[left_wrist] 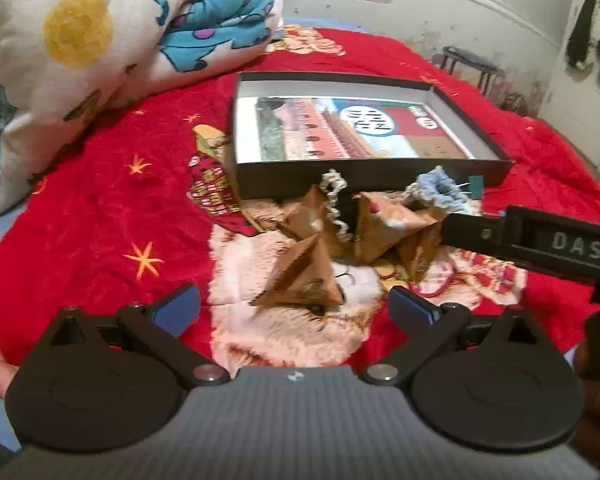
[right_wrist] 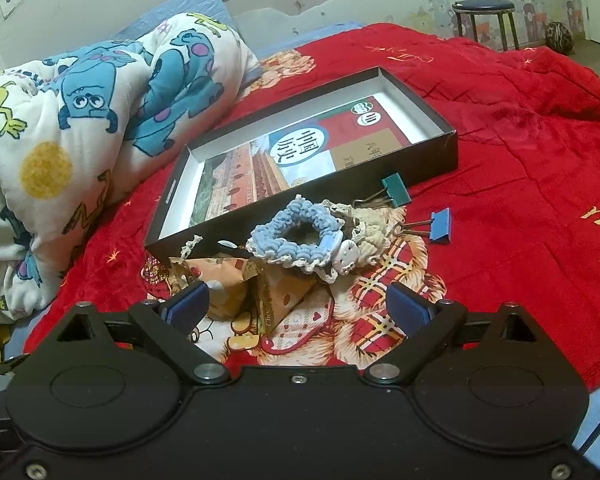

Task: Organize objects
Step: 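Position left gripper around a brown paper packet while right gripper approaches another packet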

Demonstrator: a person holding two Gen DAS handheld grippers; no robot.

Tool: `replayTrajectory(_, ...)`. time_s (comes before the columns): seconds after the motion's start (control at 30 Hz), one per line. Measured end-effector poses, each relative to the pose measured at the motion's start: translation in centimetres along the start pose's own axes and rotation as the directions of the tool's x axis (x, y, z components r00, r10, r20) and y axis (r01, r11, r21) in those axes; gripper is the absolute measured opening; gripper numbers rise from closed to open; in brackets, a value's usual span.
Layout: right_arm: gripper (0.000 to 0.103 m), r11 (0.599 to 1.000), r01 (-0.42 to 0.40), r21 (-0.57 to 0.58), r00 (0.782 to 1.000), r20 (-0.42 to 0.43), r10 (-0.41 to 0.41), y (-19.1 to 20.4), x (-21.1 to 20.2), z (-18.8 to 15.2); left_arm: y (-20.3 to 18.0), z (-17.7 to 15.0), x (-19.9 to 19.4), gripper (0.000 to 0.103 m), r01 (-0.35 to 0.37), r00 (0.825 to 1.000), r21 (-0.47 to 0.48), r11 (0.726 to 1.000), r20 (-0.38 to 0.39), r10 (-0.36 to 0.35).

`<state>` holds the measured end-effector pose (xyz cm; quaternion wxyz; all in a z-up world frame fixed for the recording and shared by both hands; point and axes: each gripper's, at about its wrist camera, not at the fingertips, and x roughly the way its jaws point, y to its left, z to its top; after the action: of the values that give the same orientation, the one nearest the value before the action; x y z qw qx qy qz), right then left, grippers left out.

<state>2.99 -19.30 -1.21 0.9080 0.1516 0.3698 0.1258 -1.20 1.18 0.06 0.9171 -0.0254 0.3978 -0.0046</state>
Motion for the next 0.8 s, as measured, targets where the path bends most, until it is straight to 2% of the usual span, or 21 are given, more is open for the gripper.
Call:
replayTrajectory(0.17,0.096,1.000,-0.001,0.000,1.000,-0.001,0.001,0.0,0.1,0.0,0.2,0.1,-0.1,0.103,0.022,1.000,-0.019,1.000,0.015,-0.021)
replayTrajectory(0.37,0.096,1.000,-0.007,0.005,1.000,-0.005,0.007,0.0,0.5,0.1,-1.0,0.1,0.1,0.103,0.004,1.000,0.043,0.999,0.006,-0.005)
replayTrajectory(0.47,0.096,1.000,-0.007,0.000,1.000,-0.015,0.007,0.1,1.1,0.1,-1.4,0.4,0.4,0.103,-0.004,1.000,0.065,0.998,0.028,0.002)
replayTrajectory(0.57,0.096,1.000,0.012,-0.009,1.000,-0.009,-0.012,0.3,1.4,0.1,-1.8,0.5,1.1,0.097,-0.016,0.999,0.089,0.996,0.050,0.011)
replayTrajectory(0.67,0.093,1.000,0.022,-0.002,1.000,-0.007,-0.022,0.3,1.8,0.1,-1.8,0.5,1.9,0.092,0.017,0.999,0.074,0.997,0.027,-0.019)
replayTrajectory(0.8,0.091,0.999,0.038,0.024,0.999,-0.023,-0.037,-0.1,2.6,0.1,-1.0,0.5,2.2,0.091,-0.003,1.000,0.012,1.000,0.029,0.003)
